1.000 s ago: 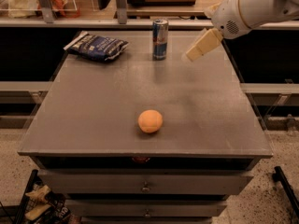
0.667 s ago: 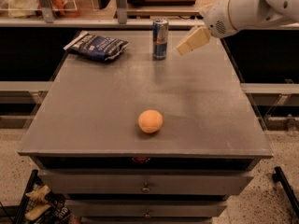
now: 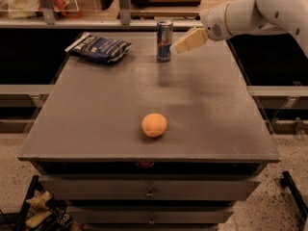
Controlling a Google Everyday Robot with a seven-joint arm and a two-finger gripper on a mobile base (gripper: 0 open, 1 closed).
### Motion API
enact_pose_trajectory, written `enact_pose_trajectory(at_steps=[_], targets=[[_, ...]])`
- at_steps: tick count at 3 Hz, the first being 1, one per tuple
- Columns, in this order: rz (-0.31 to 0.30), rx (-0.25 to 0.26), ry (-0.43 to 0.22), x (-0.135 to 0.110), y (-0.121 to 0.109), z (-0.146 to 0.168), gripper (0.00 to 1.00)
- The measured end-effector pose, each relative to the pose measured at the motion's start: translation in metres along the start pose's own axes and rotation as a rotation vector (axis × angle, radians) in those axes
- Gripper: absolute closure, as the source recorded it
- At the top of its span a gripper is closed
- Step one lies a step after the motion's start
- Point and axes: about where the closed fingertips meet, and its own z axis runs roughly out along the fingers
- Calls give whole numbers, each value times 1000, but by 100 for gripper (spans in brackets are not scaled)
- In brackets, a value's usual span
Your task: Move redbull can near orange
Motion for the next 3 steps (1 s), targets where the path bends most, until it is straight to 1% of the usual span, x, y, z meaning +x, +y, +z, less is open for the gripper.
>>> enact_pose_trajectory(at_steps=[1,2,3], targets=[[12,-18,-19,1,5,9,0],[40,-42,-77,2,10,25,0],[74,-66,-155,0,15,48,0]])
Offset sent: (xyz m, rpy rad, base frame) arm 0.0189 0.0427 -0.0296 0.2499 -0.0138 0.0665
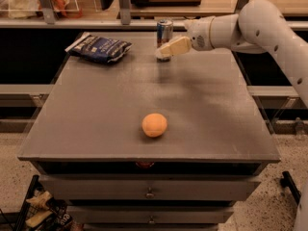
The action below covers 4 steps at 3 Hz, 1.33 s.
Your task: Move redbull can near orange
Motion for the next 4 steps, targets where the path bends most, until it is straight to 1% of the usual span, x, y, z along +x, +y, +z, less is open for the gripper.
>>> enact_pose_trajectory(at_steps=[1,2,3,4], targets=[[20,-13,-50,-1,0,20,0],[24,-29,-79,-5,1,38,0],[27,-47,-100,-9,2,51,16],[28,-51,-113,-10,2,54,40]])
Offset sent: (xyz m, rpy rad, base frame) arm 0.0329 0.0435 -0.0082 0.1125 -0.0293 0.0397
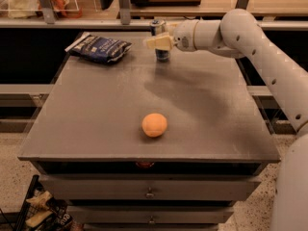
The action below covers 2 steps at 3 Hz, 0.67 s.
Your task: Move redbull can near orange
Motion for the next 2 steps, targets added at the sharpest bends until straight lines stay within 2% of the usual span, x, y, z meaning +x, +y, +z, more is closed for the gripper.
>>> enact_pose_trajectory(at_steps=[1,2], targets=[[6,-17,-17,-2,1,-3,63],[5,-48,-63,-15,5,-13,86]])
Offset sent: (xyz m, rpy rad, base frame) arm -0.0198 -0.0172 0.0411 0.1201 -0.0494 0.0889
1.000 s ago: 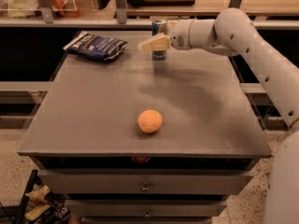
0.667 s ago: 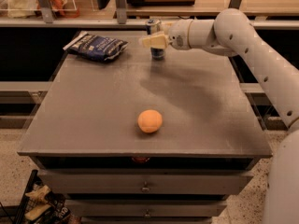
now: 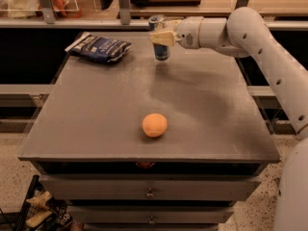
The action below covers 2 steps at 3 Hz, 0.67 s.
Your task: Move redbull can near orange
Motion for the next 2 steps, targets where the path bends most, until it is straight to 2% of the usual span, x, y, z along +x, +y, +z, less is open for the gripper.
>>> enact_pose_trajectory(at_steps=[1,2], targets=[[-8,-60,-67,-23,13,-10,100],[-32,-132,-78,-41,47,-24,100]])
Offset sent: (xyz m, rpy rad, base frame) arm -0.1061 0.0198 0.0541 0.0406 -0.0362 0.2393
